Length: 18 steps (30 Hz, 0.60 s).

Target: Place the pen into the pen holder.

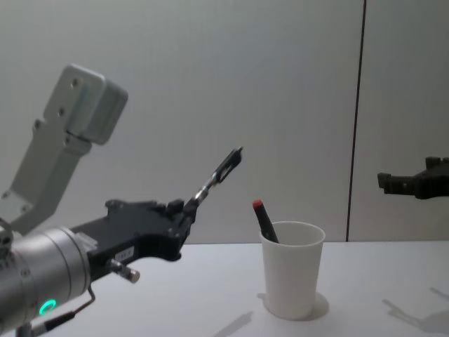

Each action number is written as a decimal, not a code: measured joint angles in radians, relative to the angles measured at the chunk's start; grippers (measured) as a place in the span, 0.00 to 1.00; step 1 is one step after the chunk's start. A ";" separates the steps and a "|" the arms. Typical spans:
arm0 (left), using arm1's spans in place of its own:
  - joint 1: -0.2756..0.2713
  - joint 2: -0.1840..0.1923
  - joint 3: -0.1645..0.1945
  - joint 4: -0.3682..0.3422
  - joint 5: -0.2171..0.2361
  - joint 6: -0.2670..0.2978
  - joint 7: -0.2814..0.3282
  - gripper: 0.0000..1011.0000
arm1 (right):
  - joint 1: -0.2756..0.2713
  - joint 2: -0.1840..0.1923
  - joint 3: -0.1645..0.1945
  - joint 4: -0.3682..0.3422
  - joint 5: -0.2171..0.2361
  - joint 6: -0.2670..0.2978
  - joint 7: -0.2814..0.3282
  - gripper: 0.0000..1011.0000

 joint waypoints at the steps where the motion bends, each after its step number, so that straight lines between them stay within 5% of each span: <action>1: -0.004 0.002 -0.002 0.001 -0.001 -0.017 -0.019 0.13 | 0.000 0.000 0.000 0.000 0.000 0.000 0.000 0.99; 18: -0.068 -0.014 -0.004 0.070 -0.011 -0.176 -0.253 0.13 | 0.000 0.000 0.000 0.000 0.000 0.000 0.000 0.99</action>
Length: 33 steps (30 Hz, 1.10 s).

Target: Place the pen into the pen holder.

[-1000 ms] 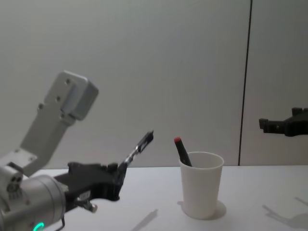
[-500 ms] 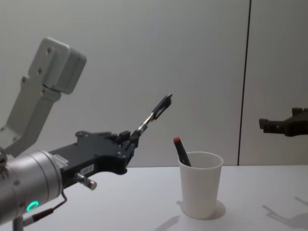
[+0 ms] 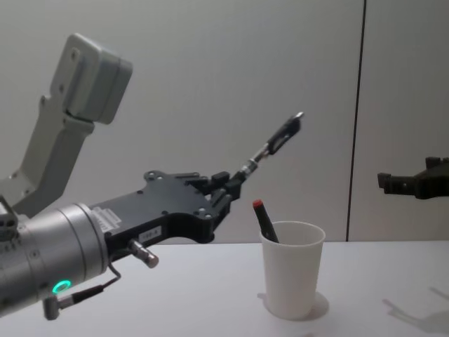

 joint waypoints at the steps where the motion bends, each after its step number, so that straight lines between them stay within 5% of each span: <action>1: -0.003 -0.001 0.001 0.003 0.000 -0.005 -0.008 0.13 | 0.000 0.000 0.000 0.000 0.000 0.000 0.000 0.99; 19: -0.057 -0.053 0.042 0.068 0.040 -0.028 -0.129 0.13 | 0.000 0.000 0.000 0.000 0.000 0.000 0.000 0.99; 33: -0.072 -0.081 0.069 0.092 0.061 -0.031 -0.135 0.13 | 0.000 0.000 0.000 0.000 0.000 0.000 0.000 0.99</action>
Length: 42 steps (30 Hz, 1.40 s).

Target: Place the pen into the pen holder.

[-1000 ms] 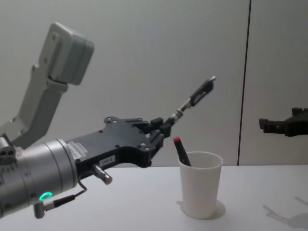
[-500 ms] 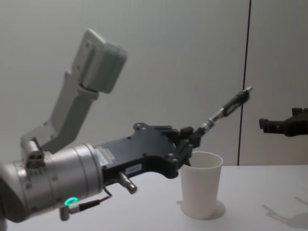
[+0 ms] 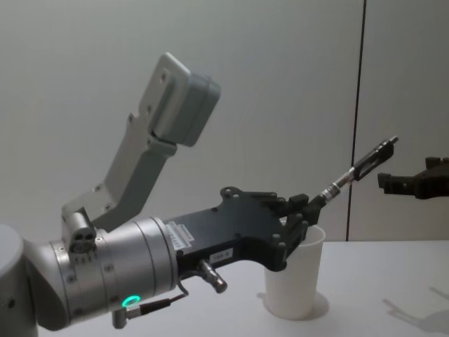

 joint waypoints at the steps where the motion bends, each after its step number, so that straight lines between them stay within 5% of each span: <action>1: -0.001 -0.002 0.002 0.001 0.001 0.000 0.001 0.13 | 0.000 0.000 0.000 0.000 0.000 0.000 0.000 0.99; 13: -0.003 -0.008 0.009 0.006 0.008 -0.001 0.005 0.13 | -0.003 0.002 0.001 -0.002 0.015 -0.007 0.004 0.99; 22: -0.004 -0.011 0.012 0.008 0.010 -0.001 0.006 0.13 | -0.004 0.012 0.019 0.006 0.073 -0.036 0.031 0.99; 42: -0.005 -0.013 0.014 0.009 0.011 -0.001 0.007 0.13 | -0.015 0.061 0.077 0.040 0.244 -0.064 0.284 0.99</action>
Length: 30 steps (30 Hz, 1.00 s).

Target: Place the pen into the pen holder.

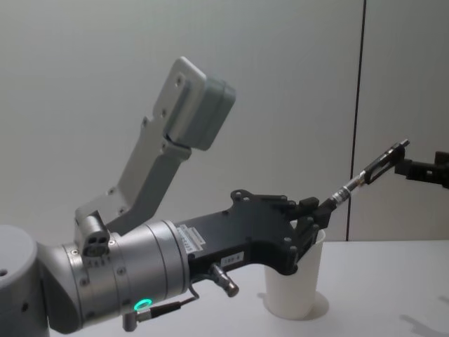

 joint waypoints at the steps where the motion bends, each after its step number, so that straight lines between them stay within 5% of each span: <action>1: 0.000 0.000 0.000 0.000 0.000 0.000 0.000 0.13 | -0.003 0.004 0.003 0.000 0.013 0.002 0.025 0.99; 13: 0.000 0.000 0.000 0.000 0.000 0.000 0.000 0.13 | -0.030 0.031 0.026 -0.003 0.116 0.037 0.220 0.99; 30: 0.000 0.000 0.000 0.000 0.000 0.000 0.000 0.13 | -0.072 0.052 0.027 -0.037 0.201 0.092 0.389 0.99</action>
